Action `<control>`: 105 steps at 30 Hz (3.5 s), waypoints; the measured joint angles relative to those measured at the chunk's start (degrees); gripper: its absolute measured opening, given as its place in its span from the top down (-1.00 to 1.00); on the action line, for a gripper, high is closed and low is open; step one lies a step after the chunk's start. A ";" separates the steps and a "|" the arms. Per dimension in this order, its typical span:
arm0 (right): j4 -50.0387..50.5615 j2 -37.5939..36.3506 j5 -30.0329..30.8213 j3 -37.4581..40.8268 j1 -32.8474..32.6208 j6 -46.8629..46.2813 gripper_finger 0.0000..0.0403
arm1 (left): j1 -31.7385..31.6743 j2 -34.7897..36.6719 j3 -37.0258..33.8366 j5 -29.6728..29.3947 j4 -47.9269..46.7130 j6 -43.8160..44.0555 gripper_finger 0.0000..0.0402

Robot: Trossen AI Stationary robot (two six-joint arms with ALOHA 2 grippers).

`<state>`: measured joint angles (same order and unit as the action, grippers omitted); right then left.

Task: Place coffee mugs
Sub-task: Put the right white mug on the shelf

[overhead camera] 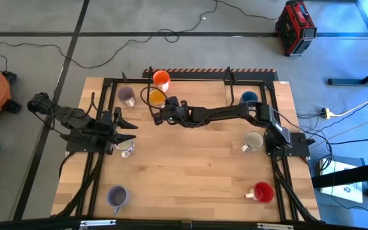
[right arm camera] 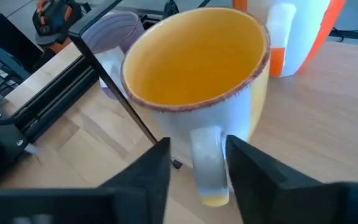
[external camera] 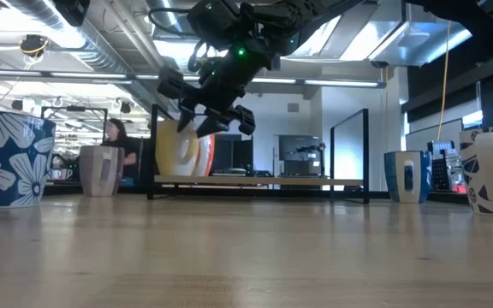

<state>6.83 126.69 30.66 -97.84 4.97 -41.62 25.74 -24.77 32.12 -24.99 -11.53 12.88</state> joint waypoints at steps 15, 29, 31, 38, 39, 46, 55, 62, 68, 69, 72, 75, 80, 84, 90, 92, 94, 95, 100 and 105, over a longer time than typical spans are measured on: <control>7.61 -5.12 0.02 -0.09 -1.13 3.14 0.07 | 0.00 0.00 0.00 -0.02 -0.01 0.00 0.14; 31.81 -19.15 4.57 -0.07 -12.96 -2.91 0.08 | 0.00 -0.11 0.00 -0.02 -0.02 0.00 0.14; 36.66 -20.52 6.14 -0.07 -15.87 -7.46 0.08 | 0.01 -0.82 0.00 -0.02 0.03 0.02 0.14; 58.82 -22.82 10.91 -0.04 -27.43 -32.67 0.08 | 0.00 -4.80 0.00 0.00 0.12 1.17 0.14; 62.74 -22.93 11.13 -0.02 -29.41 -37.38 0.08 | 0.02 -5.49 0.00 0.00 0.23 2.06 0.14; 82.66 -22.69 6.55 0.17 -42.28 -73.12 0.08 | 0.00 -9.94 0.00 -3.73 2.70 13.74 0.14; 80.95 -22.57 -7.66 9.33 -47.48 -84.18 0.08 | 0.01 -12.94 -0.02 -4.53 5.51 15.10 0.14; 78.83 -22.56 -12.61 16.95 -44.64 -83.69 0.08 | -0.22 -13.07 -0.02 -5.82 5.84 15.08 0.14; 77.98 -22.56 -14.22 22.66 -42.33 -83.11 0.08 | -0.22 -13.00 -0.02 -5.90 5.85 15.05 0.14; 77.19 -22.56 -14.11 23.67 -41.91 -83.11 0.08 | -0.22 -13.00 -0.02 -5.90 5.84 15.03 0.14; 74.56 -22.56 -12.55 26.30 -40.75 -83.15 0.08 | -0.22 -13.00 -0.02 -5.90 5.84 14.75 0.14; 73.21 -22.56 -12.42 29.03 -39.48 -83.45 0.08 | -0.22 -13.00 -0.02 -5.90 5.84 12.28 0.14; 70.43 -22.56 -11.34 32.70 -38.16 -83.82 0.08 | -0.22 -12.98 -0.02 -5.90 6.39 9.84 0.14; 69.13 -22.56 -9.10 34.42 -38.16 -84.00 0.08 | -0.22 -12.98 -0.02 -5.90 6.52 9.00 0.14; 67.50 -22.56 -5.78 37.18 -38.32 -83.95 0.08 | -0.22 -12.99 -0.02 -5.93 6.51 8.93 0.14; 65.81 -22.56 -4.30 38.47 -38.32 -83.92 0.08 | -0.45 -12.98 -0.02 -5.95 6.51 8.91 0.14; 64.31 -22.56 -2.53 39.63 -38.32 -83.75 0.08 | -0.83 -13.00 -0.02 -5.97 6.51 8.90 0.14; 63.64 -22.56 -1.63 40.16 -38.32 -83.70 0.08 | -1.06 -12.98 -0.02 -5.99 6.51 8.90 0.14; 62.80 -22.56 1.35 42.25 -38.32 -82.86 0.09 | -2.05 -12.98 -0.02 -6.01 6.49 8.90 0.14; 62.02 -22.56 3.35 42.58 -38.32 -80.47 0.28 | -2.54 -12.98 -0.02 -6.02 6.51 8.90 0.14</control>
<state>68.85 104.14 34.01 -55.26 -33.34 -122.09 23.20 -37.76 32.10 -31.01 -5.02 21.78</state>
